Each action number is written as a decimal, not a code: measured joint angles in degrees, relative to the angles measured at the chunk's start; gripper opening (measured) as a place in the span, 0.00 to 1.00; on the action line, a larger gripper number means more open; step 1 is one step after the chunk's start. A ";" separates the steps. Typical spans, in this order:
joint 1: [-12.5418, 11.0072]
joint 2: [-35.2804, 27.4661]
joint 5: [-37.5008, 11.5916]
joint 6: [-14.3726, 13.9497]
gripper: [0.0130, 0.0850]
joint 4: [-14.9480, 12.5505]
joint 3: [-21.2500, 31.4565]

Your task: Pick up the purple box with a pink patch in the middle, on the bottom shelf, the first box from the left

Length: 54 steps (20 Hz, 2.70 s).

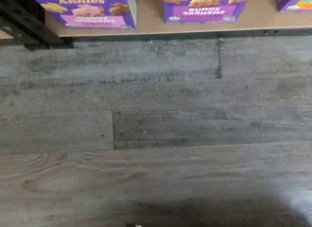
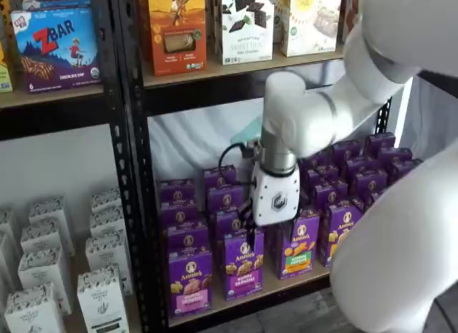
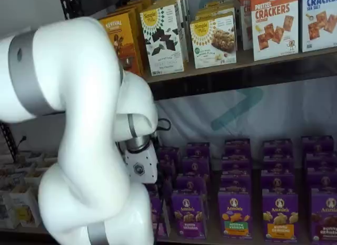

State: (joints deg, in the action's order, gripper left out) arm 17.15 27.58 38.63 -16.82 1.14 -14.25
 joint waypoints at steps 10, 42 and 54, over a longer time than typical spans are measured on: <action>4.76 -22.18 -18.77 -8.77 1.00 -4.69 -3.34; 3.35 -59.39 -29.53 4.70 1.00 7.47 -31.73; 3.03 -64.21 -26.10 2.26 1.00 4.74 -41.45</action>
State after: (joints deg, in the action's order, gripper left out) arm 20.18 -36.63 12.53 -14.56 5.87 -55.71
